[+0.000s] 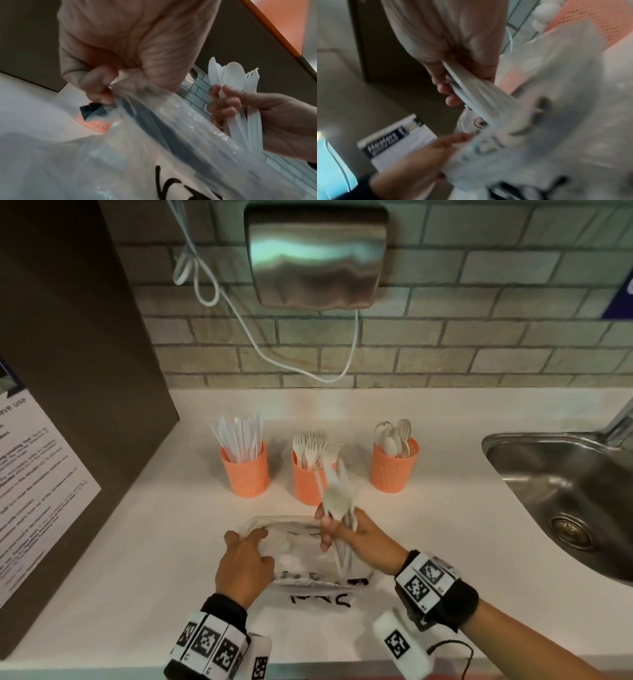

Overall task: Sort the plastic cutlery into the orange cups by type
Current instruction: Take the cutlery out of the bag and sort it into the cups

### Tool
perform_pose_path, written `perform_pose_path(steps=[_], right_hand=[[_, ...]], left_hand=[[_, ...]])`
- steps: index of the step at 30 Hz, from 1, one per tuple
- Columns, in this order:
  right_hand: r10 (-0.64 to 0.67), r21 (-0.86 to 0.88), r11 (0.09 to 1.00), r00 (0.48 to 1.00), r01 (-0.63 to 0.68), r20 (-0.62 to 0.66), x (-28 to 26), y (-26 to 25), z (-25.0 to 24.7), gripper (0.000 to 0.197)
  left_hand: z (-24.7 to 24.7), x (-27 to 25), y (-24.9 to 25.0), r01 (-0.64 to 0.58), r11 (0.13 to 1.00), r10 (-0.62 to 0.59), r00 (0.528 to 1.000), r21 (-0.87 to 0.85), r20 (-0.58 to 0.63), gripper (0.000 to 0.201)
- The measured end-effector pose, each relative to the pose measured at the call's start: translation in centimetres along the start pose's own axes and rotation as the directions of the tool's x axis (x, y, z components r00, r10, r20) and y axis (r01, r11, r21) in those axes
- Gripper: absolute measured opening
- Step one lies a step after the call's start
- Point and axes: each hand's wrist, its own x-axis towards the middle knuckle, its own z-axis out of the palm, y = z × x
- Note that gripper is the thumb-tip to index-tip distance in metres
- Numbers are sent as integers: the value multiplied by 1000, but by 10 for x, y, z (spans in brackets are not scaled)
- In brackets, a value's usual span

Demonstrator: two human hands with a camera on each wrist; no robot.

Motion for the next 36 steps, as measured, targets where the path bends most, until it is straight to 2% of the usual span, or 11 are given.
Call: perform_pose_path(steps=[6, 8, 11, 13, 15, 18, 22, 25, 30, 34, 36], right_hand=[[74, 567, 821, 997, -65, 7, 0, -22, -18, 23], [113, 651, 748, 991, -128, 65, -4, -21, -22, 28], [128, 725, 657, 978, -209, 166, -11, -18, -24, 41], [126, 739, 631, 971, -237, 204, -15, -19, -22, 40], [112, 726, 642, 967, -246, 228, -18, -20, -20, 38], [77, 678, 691, 958, -251, 276, -23, -21, -11, 32], [89, 596, 743, 929, -303, 360, -30, -18, 3, 42], [101, 603, 714, 905, -355, 413, -35, -14, 7, 44], [94, 656, 629, 879, -416, 467, -39, -14, 4, 31], [135, 615, 670, 883, -416, 450, -41, -19, 6, 22], [170, 576, 699, 881, -424, 442, -42, -23, 8, 29]], left_hand=[[-1, 4, -2, -65, 997, 64, 998, -41, -28, 33], [-6, 4, -4, -149, 987, 142, 984, -67, -105, 30], [-19, 0, 3, -355, 921, 294, 903, -157, -314, 20], [-29, -8, 16, -459, 840, 344, 863, -289, -369, 16], [-37, -18, 33, -467, 740, 343, 881, -484, -326, 9], [-39, -31, 56, -357, 584, 351, 921, -730, -169, 27], [-28, -43, 77, -248, 490, 440, 898, -836, -9, 30], [-21, -46, 85, -193, 465, 397, 918, -864, 8, 43], [-13, -44, 90, -172, 489, 284, 958, -855, -30, 28], [-9, -41, 92, -223, 535, 224, 967, -815, -118, 29], [-9, -40, 93, -253, 519, 196, 965, -817, -174, 31]])
